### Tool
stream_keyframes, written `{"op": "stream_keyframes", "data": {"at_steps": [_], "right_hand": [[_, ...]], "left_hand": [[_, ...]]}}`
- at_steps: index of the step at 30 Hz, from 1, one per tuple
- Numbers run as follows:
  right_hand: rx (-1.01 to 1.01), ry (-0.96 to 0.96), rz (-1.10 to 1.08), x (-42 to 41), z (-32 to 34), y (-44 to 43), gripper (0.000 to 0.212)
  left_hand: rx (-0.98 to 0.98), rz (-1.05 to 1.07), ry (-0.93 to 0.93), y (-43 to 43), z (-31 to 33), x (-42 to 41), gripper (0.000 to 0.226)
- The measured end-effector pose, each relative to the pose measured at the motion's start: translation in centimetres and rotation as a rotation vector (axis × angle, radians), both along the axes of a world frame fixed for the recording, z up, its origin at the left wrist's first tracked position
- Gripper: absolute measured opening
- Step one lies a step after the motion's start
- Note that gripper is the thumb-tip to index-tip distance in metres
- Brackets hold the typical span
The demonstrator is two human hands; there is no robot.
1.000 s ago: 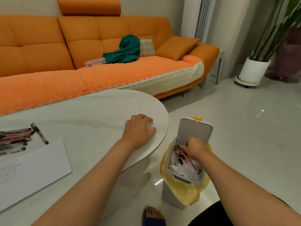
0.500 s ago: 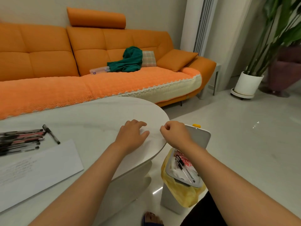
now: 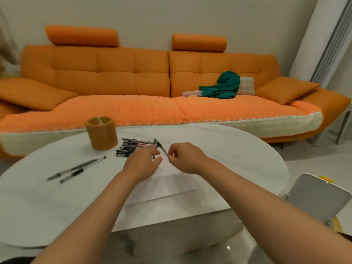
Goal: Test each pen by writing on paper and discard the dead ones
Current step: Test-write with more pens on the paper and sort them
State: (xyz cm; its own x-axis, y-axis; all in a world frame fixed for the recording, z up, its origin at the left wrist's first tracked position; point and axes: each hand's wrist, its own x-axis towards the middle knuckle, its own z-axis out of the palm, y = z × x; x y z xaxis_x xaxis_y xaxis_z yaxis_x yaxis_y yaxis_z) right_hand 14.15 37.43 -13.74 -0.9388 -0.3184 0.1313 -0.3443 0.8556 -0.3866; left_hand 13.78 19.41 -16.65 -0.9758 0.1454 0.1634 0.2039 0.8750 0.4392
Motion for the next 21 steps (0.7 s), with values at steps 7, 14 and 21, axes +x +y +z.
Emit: {"op": "stream_keyframes", "data": {"at_steps": [7,14,21], "right_hand": [[0.153,0.020,0.294,-2.7,0.2,-15.1,0.021],[0.224,0.109,0.456,-3.9,-1.9,-24.2,0.030],[0.304,0.249,0.509,-4.7,-4.5,-25.6,0.028]], "left_hand": [[-0.047,0.301,0.000,-14.3,-0.7,2.5,0.036],[-0.125,0.431,-0.025,-22.2,-2.1,3.7,0.028],[-0.147,0.388,-0.070,-23.5,-2.2,4.0,0.021]]}}
